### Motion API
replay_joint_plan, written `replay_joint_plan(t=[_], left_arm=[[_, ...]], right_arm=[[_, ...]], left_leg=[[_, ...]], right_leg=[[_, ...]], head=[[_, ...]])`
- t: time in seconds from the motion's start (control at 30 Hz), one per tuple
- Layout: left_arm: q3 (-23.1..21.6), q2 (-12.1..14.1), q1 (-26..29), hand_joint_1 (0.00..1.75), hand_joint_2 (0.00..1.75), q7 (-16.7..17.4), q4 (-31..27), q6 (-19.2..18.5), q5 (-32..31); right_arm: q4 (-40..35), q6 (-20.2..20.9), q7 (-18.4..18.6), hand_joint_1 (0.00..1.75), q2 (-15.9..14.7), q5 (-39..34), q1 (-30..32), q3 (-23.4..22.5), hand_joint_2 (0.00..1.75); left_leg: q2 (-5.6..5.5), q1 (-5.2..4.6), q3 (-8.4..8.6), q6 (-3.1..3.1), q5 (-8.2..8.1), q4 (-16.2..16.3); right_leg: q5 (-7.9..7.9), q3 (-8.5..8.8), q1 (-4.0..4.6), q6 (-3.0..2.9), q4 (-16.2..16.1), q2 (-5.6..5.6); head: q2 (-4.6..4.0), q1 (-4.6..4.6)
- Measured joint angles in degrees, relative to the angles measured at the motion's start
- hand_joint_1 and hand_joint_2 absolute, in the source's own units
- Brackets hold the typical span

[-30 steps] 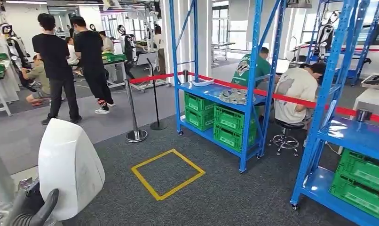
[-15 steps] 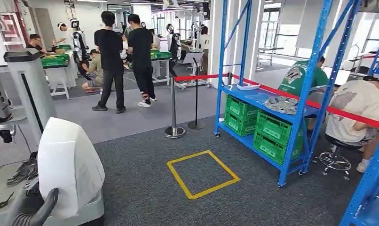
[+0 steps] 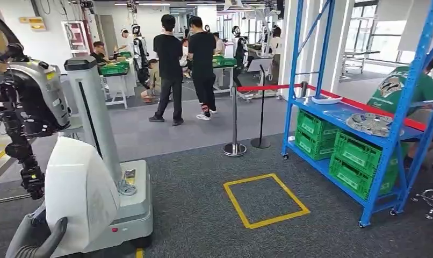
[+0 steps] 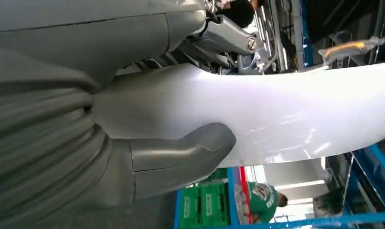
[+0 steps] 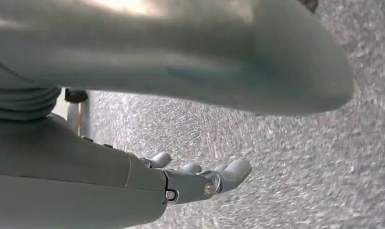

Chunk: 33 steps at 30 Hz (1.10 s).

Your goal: Take the parts from the cabinet and place them on the table.

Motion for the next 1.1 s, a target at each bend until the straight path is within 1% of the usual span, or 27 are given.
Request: replay_joint_plan(t=[0.03, 0.07, 0.1, 0.13, 0.2, 0.23, 0.27, 0.3, 0.33, 0.37, 0.4, 0.43, 0.47, 0.53, 0.57, 0.6, 0.67, 0.73, 0.77, 0.8, 0.83, 0.9, 0.93, 0.97, 1.03, 1.07, 1.1], left_arm=[[0.0, 0.0, 0.0, 1.75, 1.75, 0.0, 0.0, 0.0, 0.0], [0.0, 0.0, -0.1, 1.75, 1.75, 0.0, -0.1, 0.0, 0.0], [0.0, 0.0, -0.2, 1.75, 1.75, 0.0, -0.1, 0.0, 0.0], [0.0, -0.1, -0.2, 1.75, 1.75, 0.0, -0.1, 0.0, 0.0], [0.0, 0.0, -0.2, 1.75, 1.75, 0.0, -0.1, 0.0, 0.0], [0.0, 0.0, -0.2, 1.75, 1.75, 0.0, -0.3, 0.0, 0.0], [0.0, 0.0, -0.3, 1.75, 1.75, -0.1, -0.5, 0.0, 0.0], [0.0, 0.0, -0.6, 1.75, 1.75, -0.1, -0.5, 0.0, 0.0], [0.0, -0.1, -0.6, 1.75, 1.75, 0.0, -0.5, 0.0, 0.0], [0.0, -0.2, -0.5, 1.75, 1.75, 0.0, -0.5, 0.0, 0.0], [0.0, -0.3, -0.3, 1.75, 1.75, 0.0, -0.5, 0.0, 0.0], [0.0, -0.3, -0.2, 1.75, 1.75, 0.0, -0.4, 0.0, 0.0], [0.0, -0.3, -0.1, 1.75, 1.75, 0.0, -0.4, 0.0, 0.0], [0.0, -0.2, -0.1, 1.75, 1.75, 0.0, -0.4, 0.0, 0.0], [0.0, -0.2, -0.1, 1.75, 1.75, -0.1, -0.4, 0.0, 0.0], [0.0, -0.2, -0.1, 1.75, 1.75, -0.1, -0.4, 0.0, 0.0], [0.0, -0.2, -0.1, 1.75, 1.75, -0.1, -0.3, 0.0, 0.1], [0.0, 0.7, 0.1, 1.75, 1.75, -0.2, -0.3, -0.2, 0.5], [0.2, 1.3, 0.3, 1.75, 1.75, -0.2, -0.3, -0.3, 0.9], [0.4, 2.0, 0.1, 1.75, 1.75, -0.3, -0.2, -0.4, 1.2], [0.4, 2.2, 0.1, 1.75, 1.75, -0.3, -0.2, -0.5, 1.5], [0.4, 2.3, 0.7, 1.75, 1.75, -0.3, -0.2, -0.7, 1.5], [0.4, 2.5, 1.0, 1.75, 1.75, -0.3, -0.2, -0.7, 1.5], [0.4, 2.7, 1.2, 1.75, 1.75, -0.3, -0.1, -0.7, 1.5], [0.4, 2.9, 1.2, 1.75, 1.75, -0.3, -0.2, -0.7, 1.5], [0.4, 3.0, 1.2, 1.75, 1.75, -0.3, -0.2, -0.7, 1.5], [0.4, 3.1, 1.1, 1.75, 1.75, -0.3, -0.3, -0.7, 1.5]], right_arm=[[0.0, 0.0, 0.0, 0.00, 0.0, 0.0, 0.0, 0.0, 0.00], [0.0, 0.0, 0.0, 0.00, 0.0, 0.0, -0.1, 0.0, 0.00], [0.0, 0.0, 0.0, 0.00, 0.0, 0.0, 0.0, 0.0, 0.00], [0.0, 0.0, 0.0, 0.00, 0.0, 0.0, -0.1, 0.0, 0.00], [0.0, 0.0, 0.0, 0.00, 0.0, 0.0, -0.2, 0.0, 0.00], [0.0, 0.0, 0.0, 0.00, 0.0, 0.0, -0.3, 0.0, 0.00], [0.0, 0.0, 0.0, 0.00, 0.0, 0.0, -0.4, 0.0, 0.00], [0.0, 0.0, 0.0, 0.00, 0.0, 0.0, -0.3, 0.0, 0.00], [0.0, 0.1, 0.0, 0.00, 0.0, 0.0, -0.2, 0.0, 0.00], [0.0, 0.1, 0.0, 0.00, 0.0, 0.0, -0.1, 0.0, 0.00], [0.0, 0.0, 0.0, 0.00, 0.0, 0.0, 0.1, 0.0, 0.00], [0.0, 0.0, 0.0, 0.00, 0.0, 0.0, 0.1, 0.0, 0.00], [0.0, 0.0, 0.0, 0.00, 0.0, 0.1, 0.1, 0.0, 0.00], [0.0, 0.0, 0.0, 0.00, 0.0, 0.3, 0.1, 0.0, 0.00], [0.0, 0.0, 0.0, 0.00, 0.0, 0.3, 0.1, 0.0, 0.00], [0.0, 0.0, 0.0, 0.00, -0.1, 0.3, 0.1, 0.0, 0.00], [0.0, 0.0, 0.2, 0.00, 0.0, 0.6, 0.0, 0.1, 0.00], [0.0, -0.2, 0.5, 0.00, 0.1, 1.0, -0.1, 0.1, 0.00], [0.0, -0.2, 0.4, 0.00, 0.4, 1.1, -0.1, 0.1, 0.00], [0.0, -0.2, 0.1, 0.00, 0.4, 1.2, 0.0, 0.2, 0.00], [0.0, -0.2, -0.1, 0.00, 0.4, 1.3, 0.2, 0.2, 0.00], [0.0, 0.0, -0.1, 0.00, 0.4, 1.3, 0.6, 0.2, 0.00], [0.0, 0.0, -0.1, 0.00, 0.4, 1.3, 0.6, 0.2, 0.00], [0.0, 0.0, -0.1, 0.00, 0.4, 1.3, 0.7, 0.2, 0.00], [0.0, 0.0, -0.1, 0.00, 0.5, 1.3, 0.6, 0.2, 0.00], [0.0, 0.0, -0.1, 0.00, 0.5, 1.3, 0.6, 0.3, 0.00], [0.0, 0.0, -0.1, 0.00, 0.5, 1.3, 0.6, 0.3, 0.00]], left_leg=[[1.43, -0.01, 3.24, 0.04, 2.21, -5.7], [5.26, -0.13, 5.59, 0.36, 2.95, -10.1], [5.69, -0.24, 5.83, 0.82, 3.23, -10.2], [4.35, -0.37, 5.69, 1.23, 3.20, -10.0], [2.85, -0.54, 5.40, 1.81, 3.25, -10.0], [1.91, -0.19, 5.65, 2.43, 3.66, -10.4], [1.24, -0.05, 5.61, 2.70, 3.82, -10.5], [0.53, 0.03, 5.48, 2.98, 3.96, -10.5], [-0.14, 0.04, 5.34, 3.21, 3.99, -10.5], [-0.93, -0.03, 5.20, 3.38, 3.98, -10.5], [-1.95, -0.11, 5.06, 3.43, 4.03, -10.4], [-2.91, -0.12, 4.96, 3.41, 4.05, -10.3], [-3.74, -0.12, 4.94, 3.37, 4.08, -10.2], [-5.71, -0.08, 4.94, 3.18, 4.18, -10.0], [-6.37, 0.01, 4.91, 3.02, 4.20, -9.9], [-6.75, 0.01, 4.75, 2.74, 4.25, -9.9], [-8.30, 0.09, 4.31, 1.71, 4.56, -10.1], [-9.73, 0.23, 3.80, 0.73, 5.08, -10.7], [-7.21, 0.27, 3.73, 0.79, 4.67, -9.9], [-3.49, -0.08, 2.81, 0.65, 3.11, -8.0], [-1.79, -0.08, 0.97, 0.40, 0.76, -4.2], [-0.94, 0.08, -3.10, 0.00, -3.11, 4.7], [-0.88, 0.13, -4.21, -0.18, -3.58, 7.1], [-0.74, 0.23, -3.81, -0.32, -2.62, 6.6], [0.38, 0.33, 0.93, -0.46, 1.73, -1.9], [2.23, 0.31, 3.95, -0.47, 3.63, -7.2], [5.13, -0.01, 5.14, -0.09, 3.14, -10.1]], right_leg=[[-0.15, 0.15, -0.02, 0.21, 0.1, -0.76], [-0.41, 0.34, 0.30, 0.57, 0.4, -1.31], [-0.96, 0.43, 0.63, 0.96, 0.7, -1.87], [-0.93, 0.62, 0.58, 1.16, 0.6, -2.46], [-1.09, 1.08, 0.48, 1.76, 0.4, -3.99], [-1.45, 1.13, 0.27, 2.29, 0.6, -4.09], [-2.34, 0.64, -0.11, 2.78, 1.8, -0.03], [-4.24, -0.78, -0.23, 3.02, 4.9, 2.81], [-6.47, -2.97, -0.33, 3.16, 9.4, 4.10], [-8.37, -5.30, -0.35, 3.24, 14.0, 4.45], [-9.37, -7.40, -0.32, 3.26, 17.8, 4.53], [-9.19, -8.38, -0.32, 3.20, 19.2, 4.57], [-7.81, -8.04, -0.32, 3.05, 18.0, 4.66], [-2.25, -3.78, -0.38, 2.53, 8.5, 5.63], [-0.10, -1.36, -0.45, 2.30, 3.4, 7.55], [-0.69, -0.66, -0.54, 2.25, 1.4, 10.26], [-0.34, -0.60, -0.20, 2.20, 1.1, 8.47], [0.07, -0.13, -0.14, 1.32, 0.6, 7.14], [0.57, 0.09, -0.41, 0.78, 0.0, 6.18], [0.59, 0.18, -0.32, 0.27, -0.2, 5.71], [0.60, 0.16, -0.21, 0.11, -0.2, 4.86], [0.49, 0.05, -0.14, -0.05, -0.2, 3.18], [0.47, -0.02, -0.15, -0.05, -0.2, 2.35], [0.43, -0.02, -0.17, -0.04, -0.2, 1.46], [0.17, 0.09, -0.26, 0.31, 0.0, -0.29], [-0.06, 0.17, -0.29, 0.59, 0.2, -0.97], [-0.37, 0.14, 0.02, 1.00, 0.5, -1.57]], head=[[0.00, -0.02], [0.00, -0.02], [0.00, 0.04], [0.00, 0.02], [0.00, 0.04], [0.00, 0.04], [0.00, 0.04], [-0.02, 0.09], [0.00, 0.02], [0.00, 0.07], [0.00, 0.04], [0.00, 0.07], [0.00, 0.07], [0.00, 0.04], [0.00, 0.04], [0.00, 0.02], [0.00, 0.02], [0.00, 0.04], [0.00, 0.04], [0.00, -0.09], [0.00, -0.04], [0.00, -0.07], [0.00, -0.07], [0.00, -0.04], [0.00, -0.06], [0.00, -0.07], [0.00, -0.07]])
